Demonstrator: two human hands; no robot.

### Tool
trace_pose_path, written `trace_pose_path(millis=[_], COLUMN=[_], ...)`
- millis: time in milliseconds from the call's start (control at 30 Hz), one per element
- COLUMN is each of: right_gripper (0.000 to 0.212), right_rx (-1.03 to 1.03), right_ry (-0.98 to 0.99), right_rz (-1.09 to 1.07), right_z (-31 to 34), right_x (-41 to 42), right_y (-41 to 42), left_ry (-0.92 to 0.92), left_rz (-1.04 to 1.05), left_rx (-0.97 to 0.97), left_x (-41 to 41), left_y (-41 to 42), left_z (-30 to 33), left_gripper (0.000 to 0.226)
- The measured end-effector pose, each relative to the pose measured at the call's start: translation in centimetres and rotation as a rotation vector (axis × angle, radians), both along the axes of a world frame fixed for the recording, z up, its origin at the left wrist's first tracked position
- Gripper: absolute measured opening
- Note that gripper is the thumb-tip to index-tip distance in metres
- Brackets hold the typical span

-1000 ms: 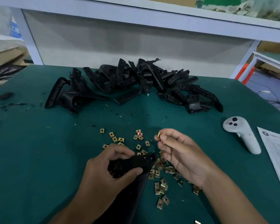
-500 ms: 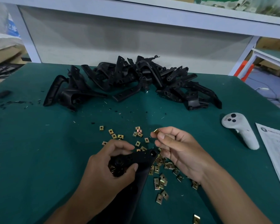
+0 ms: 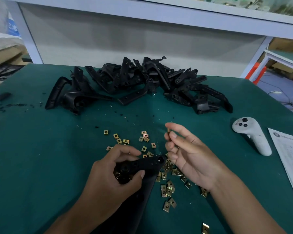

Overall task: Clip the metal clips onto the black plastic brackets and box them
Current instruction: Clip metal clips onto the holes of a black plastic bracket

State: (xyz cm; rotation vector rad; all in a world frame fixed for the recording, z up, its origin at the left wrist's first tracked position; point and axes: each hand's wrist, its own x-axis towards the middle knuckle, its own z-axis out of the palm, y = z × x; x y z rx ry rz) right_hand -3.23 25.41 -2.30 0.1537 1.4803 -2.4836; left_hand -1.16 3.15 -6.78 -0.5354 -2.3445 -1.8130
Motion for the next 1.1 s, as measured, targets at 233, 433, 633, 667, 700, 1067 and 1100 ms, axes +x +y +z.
trace_pose_path(millis=[233,433,633,667,700,1067,1100], right_gripper=[0.02,0.028,0.021,0.019,0.017,0.006,0.008], right_rx=[0.057,0.047,0.138,0.17,0.221,0.582,0.58], right_ry=[-0.098,-0.115,-0.002,0.026,0.057,0.272,0.274], right_rz=[-0.096,-0.106,-0.03,-0.005,0.024,0.227,0.227], right_z=[-0.5,-0.6,0.0,0.1,0.2,0.8,0.9], right_x=[-0.2,-0.4,0.1,0.2,0.5,2.1,2.1], right_y=[-0.1,0.1,0.2,0.1,0.0,-1.5,-1.5], left_ry=[-0.033,-0.146,-0.252,-0.257,-0.251,-0.126,-0.128], left_rz=[-0.018,-0.099,-0.197,-0.205,-0.206,-0.127,-0.114], left_rx=[0.043,0.18,0.286,0.276,0.25,0.207,0.204], left_x=[0.0,0.2,0.2,0.2,0.2,0.2,0.2], left_y=[0.1,0.2,0.4,0.4,0.5,0.5,0.5], left_z=[0.0,1.0,1.3,1.2,1.1,1.1,1.1], left_gripper=[0.03,0.031,0.034,0.033,0.033,0.039,0.042])
